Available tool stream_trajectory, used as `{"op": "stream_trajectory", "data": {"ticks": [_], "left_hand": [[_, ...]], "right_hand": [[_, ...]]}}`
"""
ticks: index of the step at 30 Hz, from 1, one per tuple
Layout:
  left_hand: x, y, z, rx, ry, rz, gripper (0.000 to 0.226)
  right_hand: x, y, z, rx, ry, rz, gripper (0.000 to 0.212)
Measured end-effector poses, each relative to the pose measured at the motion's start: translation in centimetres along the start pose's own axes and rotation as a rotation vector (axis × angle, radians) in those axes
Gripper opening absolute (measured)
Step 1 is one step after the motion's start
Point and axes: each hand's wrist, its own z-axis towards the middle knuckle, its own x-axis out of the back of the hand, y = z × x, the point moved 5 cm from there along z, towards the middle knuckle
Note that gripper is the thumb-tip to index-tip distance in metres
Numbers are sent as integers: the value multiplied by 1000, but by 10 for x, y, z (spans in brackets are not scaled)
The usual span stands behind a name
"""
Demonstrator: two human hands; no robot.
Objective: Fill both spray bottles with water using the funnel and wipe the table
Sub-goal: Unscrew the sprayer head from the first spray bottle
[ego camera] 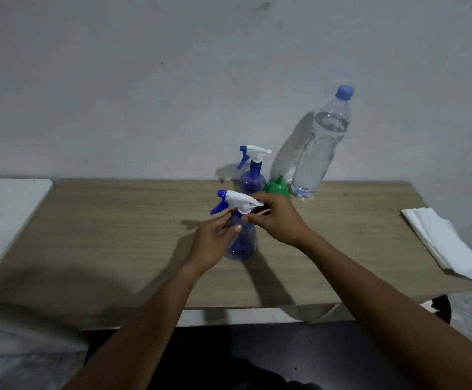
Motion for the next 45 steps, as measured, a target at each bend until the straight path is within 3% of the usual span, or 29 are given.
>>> {"op": "stream_trajectory", "data": {"ticks": [9,18,33,45], "left_hand": [[-7,4,-7,57,-14,-45,38],[-8,4,-7,63,-47,-1,38],[-9,-7,-1,48,-53,-14,39],[-8,-13,1,67,-29,-18,42]], "right_hand": [[-2,6,-2,-87,19,36,30],[0,4,5,-9,-51,4,27],[-4,3,2,122,17,-148,31],[4,-5,16,107,-125,-272,23]]}}
